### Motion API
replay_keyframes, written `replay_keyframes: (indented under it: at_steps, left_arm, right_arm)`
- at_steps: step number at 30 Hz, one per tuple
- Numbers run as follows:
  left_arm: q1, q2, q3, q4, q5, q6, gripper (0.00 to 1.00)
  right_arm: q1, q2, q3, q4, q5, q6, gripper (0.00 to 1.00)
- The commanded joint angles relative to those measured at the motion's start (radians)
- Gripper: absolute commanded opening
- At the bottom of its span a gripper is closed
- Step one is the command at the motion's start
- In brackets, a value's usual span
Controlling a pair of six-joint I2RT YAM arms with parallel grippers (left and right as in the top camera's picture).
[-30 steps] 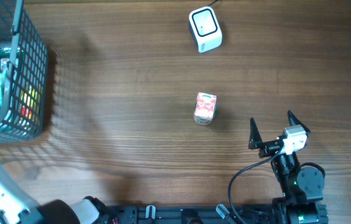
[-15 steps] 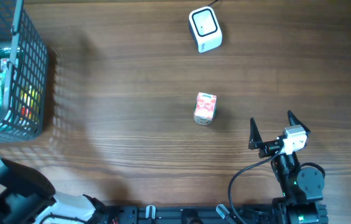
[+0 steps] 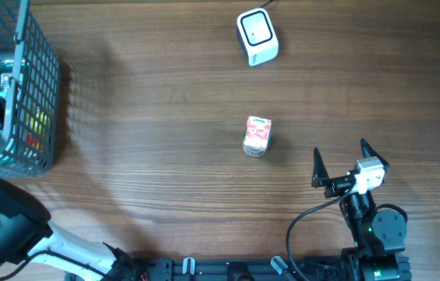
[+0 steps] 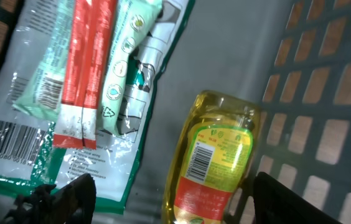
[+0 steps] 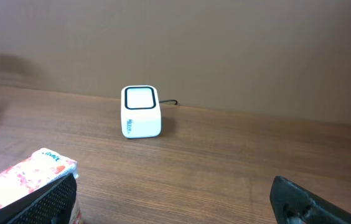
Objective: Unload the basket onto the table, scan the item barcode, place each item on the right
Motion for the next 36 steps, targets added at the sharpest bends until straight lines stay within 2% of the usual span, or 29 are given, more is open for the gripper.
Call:
replay_keyframes:
  at_steps: [1, 6, 10, 14, 19, 23, 26, 29, 30, 31, 36]
  left_arm:
    - [0.005, 0.050, 0.001, -0.008, 0.023, 0.095, 0.74]
    - [0.004, 0.108, 0.001, -0.040, 0.055, 0.193, 0.74]
    - [0.004, 0.151, 0.001, -0.087, 0.154, 0.339, 0.75]
    - [0.003, 0.192, 0.001, -0.096, 0.161, 0.378, 0.76]
    - [0.003, 0.244, 0.001, -0.088, 0.124, 0.375, 0.74]
    - [0.003, 0.283, 0.001, -0.055, 0.039, 0.286, 0.72]
    - [0.003, 0.288, 0.001, -0.037, 0.034, 0.269, 0.69]
    - [0.003, 0.279, 0.002, -0.020, 0.033, 0.243, 0.59]
    - [0.003, 0.274, 0.002, -0.016, 0.033, 0.240, 0.51]
    - [0.003, 0.267, 0.002, -0.016, 0.033, 0.240, 0.49]
    - [0.003, 0.240, 0.002, 0.008, 0.032, 0.198, 0.51]
  right_arm:
    - [-0.003, -0.006, -0.001, 0.003, 0.010, -0.005, 1.00]
    - [-0.003, -0.006, -0.001, 0.003, 0.010, -0.005, 1.00]
    - [-0.003, -0.006, -0.001, 0.003, 0.010, -0.005, 1.00]
    - [-0.003, -0.006, -0.001, 0.003, 0.010, -0.005, 1.00]
    - [-0.003, -0.006, -0.001, 0.003, 0.010, -0.005, 1.00]
    - [-0.003, -0.006, -0.001, 0.003, 0.010, -0.005, 1.00]
    - [-0.003, -0.006, -0.001, 0.003, 0.010, -0.005, 0.99]
    - [-0.003, -0.006, -0.001, 0.003, 0.010, -0.005, 1.00]
    - [-0.003, -0.006, -0.001, 0.003, 0.010, -0.005, 1.00]
    - [-0.003, -0.006, -0.001, 0.003, 0.010, -0.005, 1.00]
    - [-0.003, -0.006, -0.001, 0.003, 0.010, -0.005, 1.00]
